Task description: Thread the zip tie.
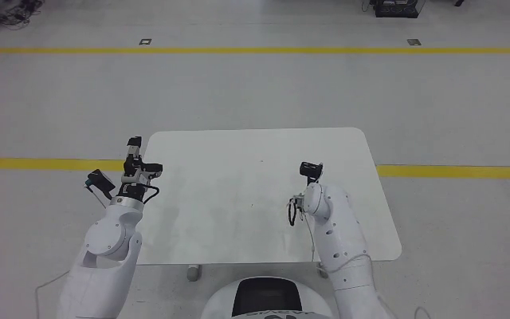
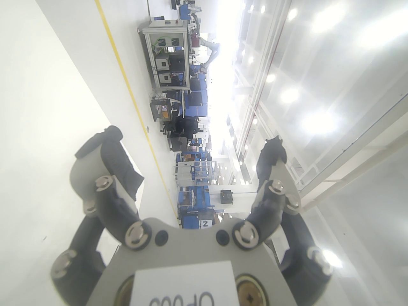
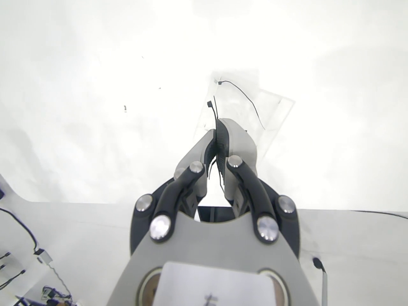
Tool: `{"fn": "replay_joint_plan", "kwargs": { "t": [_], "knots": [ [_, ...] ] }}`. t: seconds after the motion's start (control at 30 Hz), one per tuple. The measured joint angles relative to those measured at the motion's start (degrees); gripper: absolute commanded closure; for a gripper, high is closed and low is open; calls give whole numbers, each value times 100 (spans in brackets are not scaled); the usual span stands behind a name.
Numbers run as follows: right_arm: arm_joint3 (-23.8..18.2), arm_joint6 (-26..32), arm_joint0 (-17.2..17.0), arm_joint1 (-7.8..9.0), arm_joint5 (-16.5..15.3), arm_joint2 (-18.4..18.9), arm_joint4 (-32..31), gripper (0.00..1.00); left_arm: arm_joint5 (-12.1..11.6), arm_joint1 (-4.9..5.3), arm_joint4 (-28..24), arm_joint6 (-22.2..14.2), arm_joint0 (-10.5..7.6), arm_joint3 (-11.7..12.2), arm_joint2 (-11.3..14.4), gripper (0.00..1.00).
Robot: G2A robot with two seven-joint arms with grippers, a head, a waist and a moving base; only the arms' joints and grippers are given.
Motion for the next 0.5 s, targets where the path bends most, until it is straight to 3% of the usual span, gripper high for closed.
{"fn": "replay_joint_plan", "kwargs": {
  "t": [0.33,0.5],
  "knots": [
    [-479,-259,-317,32,-141,-110,-32,100,0,0,0,0,0,0,0,0],
    [-549,-228,-366,79,-233,24,266,100,0,0,0,0,0,0,0,0]
  ]
}}
